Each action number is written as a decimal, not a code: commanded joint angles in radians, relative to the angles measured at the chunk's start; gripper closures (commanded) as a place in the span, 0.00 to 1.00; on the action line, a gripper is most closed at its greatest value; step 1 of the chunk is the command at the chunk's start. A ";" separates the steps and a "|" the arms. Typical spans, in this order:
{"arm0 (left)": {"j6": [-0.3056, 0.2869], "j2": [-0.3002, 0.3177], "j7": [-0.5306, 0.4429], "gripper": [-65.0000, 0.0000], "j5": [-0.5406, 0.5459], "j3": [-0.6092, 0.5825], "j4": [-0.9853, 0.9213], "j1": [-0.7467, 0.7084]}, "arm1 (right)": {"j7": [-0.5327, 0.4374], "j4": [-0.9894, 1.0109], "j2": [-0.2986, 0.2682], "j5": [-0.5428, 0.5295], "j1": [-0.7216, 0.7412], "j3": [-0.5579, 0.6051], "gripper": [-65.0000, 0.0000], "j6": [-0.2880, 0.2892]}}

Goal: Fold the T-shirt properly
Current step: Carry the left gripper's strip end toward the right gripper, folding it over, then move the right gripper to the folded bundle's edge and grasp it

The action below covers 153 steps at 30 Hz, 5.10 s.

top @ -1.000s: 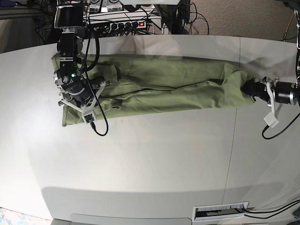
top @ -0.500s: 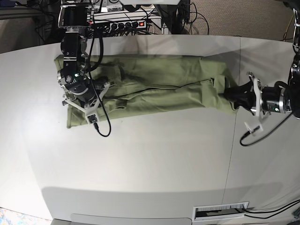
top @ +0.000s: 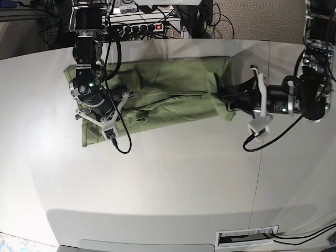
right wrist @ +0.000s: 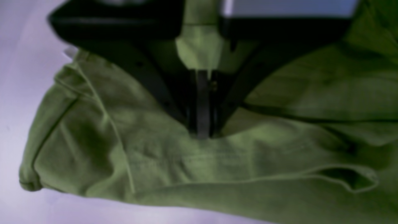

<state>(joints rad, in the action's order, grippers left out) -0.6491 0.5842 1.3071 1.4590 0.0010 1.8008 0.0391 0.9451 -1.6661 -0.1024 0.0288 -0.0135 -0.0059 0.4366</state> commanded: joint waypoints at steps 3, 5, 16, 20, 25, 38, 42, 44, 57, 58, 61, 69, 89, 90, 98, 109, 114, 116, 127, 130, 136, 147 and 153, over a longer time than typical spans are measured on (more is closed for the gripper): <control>-0.007 -0.032 -0.022 1.00 0.025 0.010 0.015 0.013 | -0.003 -0.014 -0.006 -0.005 0.016 0.000 1.00 0.000; -0.014 -0.065 -0.023 1.00 0.025 0.010 0.015 0.013 | -0.003 -0.014 -0.006 -0.005 0.016 0.000 1.00 0.000; -0.029 -0.206 -0.022 0.92 0.025 0.008 0.014 0.006 | -0.002 -0.014 -0.006 -0.001 0.016 0.000 1.00 0.000; -0.030 -0.219 -0.022 0.67 0.025 0.008 0.014 0.005 | -0.003 -0.014 -0.006 -0.002 0.016 0.000 1.00 0.000; -0.041 -0.219 -0.022 0.66 0.025 0.008 0.014 0.005 | -0.003 -0.014 -0.006 -0.002 0.016 0.000 1.00 0.000; -0.049 -0.166 0.018 1.00 0.025 0.008 0.014 -0.069 | 0.079 -0.137 -0.009 -0.003 0.016 -0.003 1.00 -0.001; -0.049 -0.176 -0.127 1.00 -0.077 0.003 0.014 -0.106 | 0.135 -0.245 -0.009 -0.005 -0.001 -0.003 1.00 0.000; -0.049 -0.177 -0.195 1.00 -0.165 -0.017 0.014 -0.117 | 0.136 -0.272 -0.008 -0.006 -0.024 -0.017 1.00 0.000; 0.062 -0.177 -0.426 1.00 -0.639 -0.232 -0.014 -0.116 | 0.139 -0.468 -0.140 -0.014 -0.259 -0.294 1.00 0.000; 0.064 -0.177 -0.451 1.00 -0.672 -0.246 -0.024 -0.114 | 0.134 -0.471 -0.154 -0.018 -0.277 -0.311 1.00 0.000; 0.079 -0.177 -0.477 1.00 -0.705 -0.267 -0.047 -0.097 | 0.131 -0.472 -0.194 -0.077 -0.303 -0.360 0.95 0.000; 0.130 -0.176 -0.478 1.00 -0.810 -0.267 -0.053 -0.061 | 0.060 -0.470 -0.213 -0.208 -0.302 -0.414 0.92 0.005; 0.130 -0.172 -0.468 1.00 -0.865 -0.267 -0.071 -0.078 | 0.256 0.113 -0.246 -0.618 0.048 -0.412 0.61 0.091; 0.130 -0.171 -0.468 1.00 -0.864 -0.267 -0.071 -0.078 | 0.260 0.135 -0.246 -0.645 0.053 -0.412 0.61 0.092; 0.129 -0.172 -0.470 1.00 -0.864 -0.267 -0.071 -0.085 | 0.270 0.027 -0.211 -0.666 0.053 -0.433 0.60 0.090; 0.129 -0.174 -0.470 1.00 -0.856 -0.267 -0.071 -0.114 | 0.412 0.303 -0.246 -0.747 0.205 -0.432 0.60 0.105; 0.126 -0.174 -0.470 1.00 -0.856 -0.267 -0.071 -0.114 | 0.451 0.440 -0.245 -0.837 0.313 -0.432 0.60 0.143; 0.126 -0.174 -0.470 1.00 -0.857 -0.267 -0.071 -0.114 | 0.451 0.452 -0.244 -0.835 0.343 -0.431 0.60 0.143; 0.125 -0.174 -0.471 1.00 -0.857 -0.267 -0.071 -0.114 | 0.451 0.452 -0.244 -0.789 0.353 -0.375 0.60 0.142; 0.125 -0.174 -0.471 1.00 -0.857 -0.267 -0.071 -0.114 | 0.451 0.452 -0.241 -0.837 0.348 -0.334 0.60 0.142; 0.125 -0.174 -0.478 1.00 -0.857 -0.267 -0.071 -0.114 | 0.451 0.452 -0.233 -0.855 0.349 -0.329 0.60 0.143; 0.126 -0.174 -0.478 1.00 -0.858 -0.267 -0.071 -0.114 | 0.451 0.433 -0.233 -1.132 0.349 -0.341 0.60 0.219; 0.125 -0.174 -0.478 1.00 -0.858 -0.267 -0.071 -0.114 | 0.451 0.433 -0.241 -1.138 0.344 -0.443 0.60 0.222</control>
<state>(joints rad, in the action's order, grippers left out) -0.5198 0.4049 0.8398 0.5941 -0.2707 1.7172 -0.0837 1.4136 -1.2156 -0.3244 -1.0817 0.3069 -0.4458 0.6529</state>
